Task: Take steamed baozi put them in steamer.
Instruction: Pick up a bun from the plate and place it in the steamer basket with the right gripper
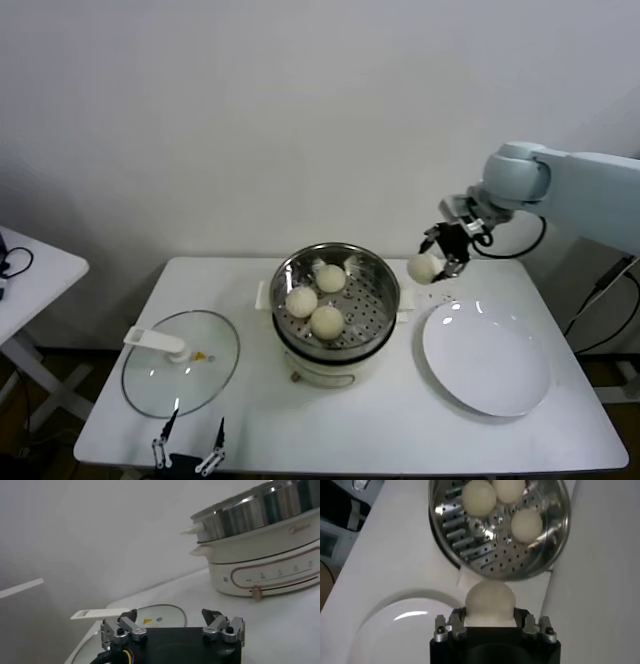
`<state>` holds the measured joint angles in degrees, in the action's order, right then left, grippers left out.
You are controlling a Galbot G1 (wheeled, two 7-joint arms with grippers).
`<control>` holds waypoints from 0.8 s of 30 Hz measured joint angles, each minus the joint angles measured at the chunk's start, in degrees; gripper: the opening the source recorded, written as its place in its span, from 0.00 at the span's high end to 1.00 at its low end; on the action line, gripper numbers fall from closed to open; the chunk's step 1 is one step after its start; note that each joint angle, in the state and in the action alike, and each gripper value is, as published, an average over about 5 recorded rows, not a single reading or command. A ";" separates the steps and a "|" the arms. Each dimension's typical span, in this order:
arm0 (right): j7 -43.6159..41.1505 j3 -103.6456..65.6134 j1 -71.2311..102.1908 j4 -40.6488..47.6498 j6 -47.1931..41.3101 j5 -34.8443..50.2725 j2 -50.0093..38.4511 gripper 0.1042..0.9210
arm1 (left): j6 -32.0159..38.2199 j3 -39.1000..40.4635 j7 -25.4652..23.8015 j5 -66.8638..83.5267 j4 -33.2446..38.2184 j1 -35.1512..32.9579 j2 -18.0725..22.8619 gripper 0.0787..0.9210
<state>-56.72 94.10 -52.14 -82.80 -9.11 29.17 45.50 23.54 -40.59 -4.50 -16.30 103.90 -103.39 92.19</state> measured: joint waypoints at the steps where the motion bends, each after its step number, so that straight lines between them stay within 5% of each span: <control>1: 0.24 -0.28 0.01 -0.34 -0.47 0.37 0.50 0.34 | 0.01 0.00 -0.02 0.00 0.05 -0.01 0.00 0.12; 24: 5.47 -7.97 13.45 2.82 -6.39 -1.52 9.82 0.34 | 0.45 -0.36 -0.10 0.13 -0.17 0.01 0.00 0.12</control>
<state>-51.25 86.13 -38.69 -79.99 -15.49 27.65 55.32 23.99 -40.94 -4.60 -16.17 103.73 -103.38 92.19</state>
